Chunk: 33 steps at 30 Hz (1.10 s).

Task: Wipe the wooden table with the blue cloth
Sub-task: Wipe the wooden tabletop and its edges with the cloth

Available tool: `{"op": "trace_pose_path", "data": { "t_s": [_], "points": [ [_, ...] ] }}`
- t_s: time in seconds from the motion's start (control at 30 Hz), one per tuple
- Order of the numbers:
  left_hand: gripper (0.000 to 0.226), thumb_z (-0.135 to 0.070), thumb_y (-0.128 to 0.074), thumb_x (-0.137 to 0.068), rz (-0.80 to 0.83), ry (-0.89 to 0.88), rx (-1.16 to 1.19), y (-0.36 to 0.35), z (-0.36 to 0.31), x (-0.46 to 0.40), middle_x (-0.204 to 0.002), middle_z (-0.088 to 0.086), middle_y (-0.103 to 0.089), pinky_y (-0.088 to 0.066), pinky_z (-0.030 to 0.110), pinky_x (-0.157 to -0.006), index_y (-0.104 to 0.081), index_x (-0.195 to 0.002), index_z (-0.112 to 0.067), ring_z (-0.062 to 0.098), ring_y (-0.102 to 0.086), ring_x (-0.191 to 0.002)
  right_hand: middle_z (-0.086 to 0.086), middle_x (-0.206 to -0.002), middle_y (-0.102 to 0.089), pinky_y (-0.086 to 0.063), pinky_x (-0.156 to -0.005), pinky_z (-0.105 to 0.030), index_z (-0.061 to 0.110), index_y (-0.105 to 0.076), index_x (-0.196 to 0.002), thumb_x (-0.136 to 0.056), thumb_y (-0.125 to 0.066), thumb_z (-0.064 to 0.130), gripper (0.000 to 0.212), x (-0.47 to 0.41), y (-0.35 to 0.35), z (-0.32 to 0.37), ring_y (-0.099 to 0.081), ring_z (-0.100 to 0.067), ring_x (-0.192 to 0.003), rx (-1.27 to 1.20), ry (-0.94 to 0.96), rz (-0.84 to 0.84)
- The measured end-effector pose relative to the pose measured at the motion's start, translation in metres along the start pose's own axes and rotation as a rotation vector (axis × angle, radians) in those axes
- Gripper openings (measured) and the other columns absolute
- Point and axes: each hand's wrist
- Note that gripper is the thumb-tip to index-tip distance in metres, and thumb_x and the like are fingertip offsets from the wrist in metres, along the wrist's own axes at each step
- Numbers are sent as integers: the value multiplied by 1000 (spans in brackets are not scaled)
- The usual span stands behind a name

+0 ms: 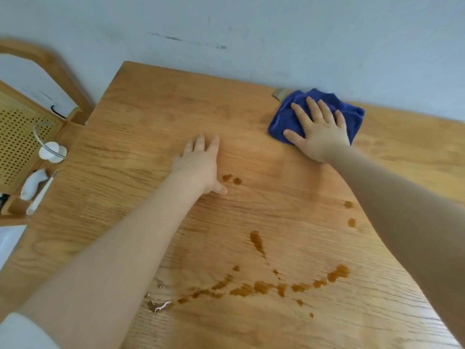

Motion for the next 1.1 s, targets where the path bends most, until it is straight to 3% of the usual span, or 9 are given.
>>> {"op": "trace_pose_path", "data": {
  "t_s": [0.1, 0.27, 0.47, 0.57, 0.67, 0.83, 0.9, 1.0, 1.1],
  "points": [
    [134, -57, -74, -64, 6, -81, 135, 3, -23, 3, -158, 8, 7, -6, 42, -118, 25, -143, -16, 23, 1, -145, 0, -159, 1, 1, -114, -48, 37, -5, -148, -79, -11, 74, 78, 53, -9, 2, 2, -23, -145, 22, 126, -30],
    [126, -67, -67, -64, -139, -193, 92, 1, -75, -8, -157, 10, 13, 2, 37, -117, 6, -148, -9, 23, 9, -145, 7, -158, 0, 2, -114, -45, 44, -4, -146, -69, -6, 81, 85, 71, -9, -21, 1, -18, -146, 60, 298, 24],
    [120, -78, -56, -62, -144, -178, -69, -14, -108, -6, -156, 16, -3, -10, 39, -116, -8, -149, -10, 29, -10, -143, 4, -159, -3, -1, -115, -47, 41, -9, -147, -87, -29, 67, 68, -8, 4, -49, 1, -19, -145, -67, -56, -57],
    [120, -82, -53, -61, -104, -130, -10, -6, -114, -7, -156, 17, -4, -13, 40, -115, -12, -148, -10, 31, -10, -143, 1, -159, 2, 1, -115, -48, 40, -5, -147, -90, -27, 64, 67, 1, 3, -45, 4, -20, -145, -71, -48, -21],
    [126, -80, -58, -59, -58, -52, 36, -7, -127, -3, -156, 18, 6, -13, 40, -115, -5, -148, -9, 31, -2, -144, 1, -159, 3, 2, -114, -48, 38, -3, -148, -88, -23, 66, 69, 44, -8, -38, 4, -22, -145, -45, 19, -57],
    [131, -67, -73, -56, -75, 57, 69, -15, -145, -6, -155, 18, 14, -11, 39, -116, 0, -146, -6, 31, 6, -144, 5, -159, -6, -2, -115, -48, 42, -11, -146, -71, -11, 77, 83, 54, -5, -62, -2, -19, -145, -30, 225, -35],
    [133, -66, -75, -54, -70, 71, 69, -14, -146, -10, -155, 18, 14, -13, 39, -116, 0, -146, -6, 31, 6, -144, 7, -158, -6, -1, -115, -47, 44, -12, -146, -70, -15, 79, 83, 27, 3, -80, -2, -18, -145, -53, 186, -43],
    [134, -67, -75, -52, -59, 74, 60, -18, -144, -13, -155, 16, 13, -18, 39, -114, -1, -146, -8, 30, 5, -144, 5, -159, -1, 1, -116, -46, 42, -8, -147, -85, -27, 70, 70, 2, 6, -92, 2, -18, -145, -47, 47, -29],
    [131, -66, -76, -51, -88, 76, 84, -20, -143, -10, -156, 15, 11, -19, 39, -114, -5, -145, -9, 29, 5, -145, 0, -159, 2, 3, -116, -48, 38, -3, -148, -89, -26, 65, 68, 22, 0, -82, 5, -22, -145, -30, 35, -37]
  ]
}}
Point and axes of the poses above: each hand's wrist, its own x-axis away from the middle knuckle, its own y-axis out of the back of the hand, z = x × y
